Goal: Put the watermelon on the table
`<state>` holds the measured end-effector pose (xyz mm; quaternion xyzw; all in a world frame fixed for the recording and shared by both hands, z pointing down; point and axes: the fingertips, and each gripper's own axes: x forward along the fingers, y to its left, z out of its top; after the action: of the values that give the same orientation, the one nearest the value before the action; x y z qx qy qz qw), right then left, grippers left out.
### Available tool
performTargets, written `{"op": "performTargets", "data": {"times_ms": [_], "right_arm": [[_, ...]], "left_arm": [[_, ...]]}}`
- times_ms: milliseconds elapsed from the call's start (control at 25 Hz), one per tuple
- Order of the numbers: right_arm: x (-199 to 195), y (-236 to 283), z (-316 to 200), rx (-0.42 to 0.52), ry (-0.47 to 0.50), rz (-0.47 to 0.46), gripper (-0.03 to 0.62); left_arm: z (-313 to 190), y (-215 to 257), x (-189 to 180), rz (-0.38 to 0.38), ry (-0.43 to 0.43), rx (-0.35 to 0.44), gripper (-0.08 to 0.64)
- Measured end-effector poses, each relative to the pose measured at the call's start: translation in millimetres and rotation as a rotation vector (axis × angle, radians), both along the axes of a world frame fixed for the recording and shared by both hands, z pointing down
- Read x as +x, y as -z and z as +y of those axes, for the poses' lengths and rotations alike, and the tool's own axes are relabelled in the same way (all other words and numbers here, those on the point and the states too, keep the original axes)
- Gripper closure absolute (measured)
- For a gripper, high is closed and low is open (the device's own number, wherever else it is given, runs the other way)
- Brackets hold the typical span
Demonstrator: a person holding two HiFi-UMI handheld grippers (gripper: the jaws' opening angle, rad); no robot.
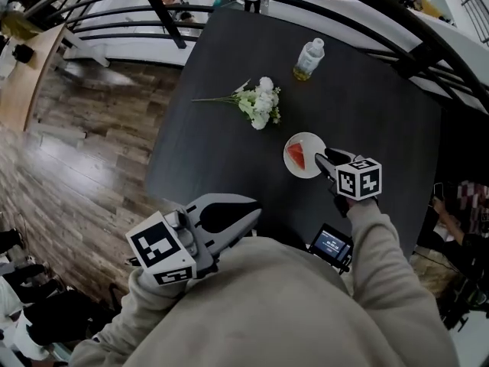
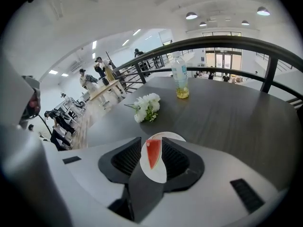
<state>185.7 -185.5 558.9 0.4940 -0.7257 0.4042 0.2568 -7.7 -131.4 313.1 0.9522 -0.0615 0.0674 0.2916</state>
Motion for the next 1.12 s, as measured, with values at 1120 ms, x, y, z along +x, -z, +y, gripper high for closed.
{"op": "performTargets", "data": {"times_ms": [1120], "right_arm": [[23,265,86,0.561,-0.202,-0.241,0.578]], "left_arm": [[-3,59,109,0.134,-0.351,0.122,0.557]]}}
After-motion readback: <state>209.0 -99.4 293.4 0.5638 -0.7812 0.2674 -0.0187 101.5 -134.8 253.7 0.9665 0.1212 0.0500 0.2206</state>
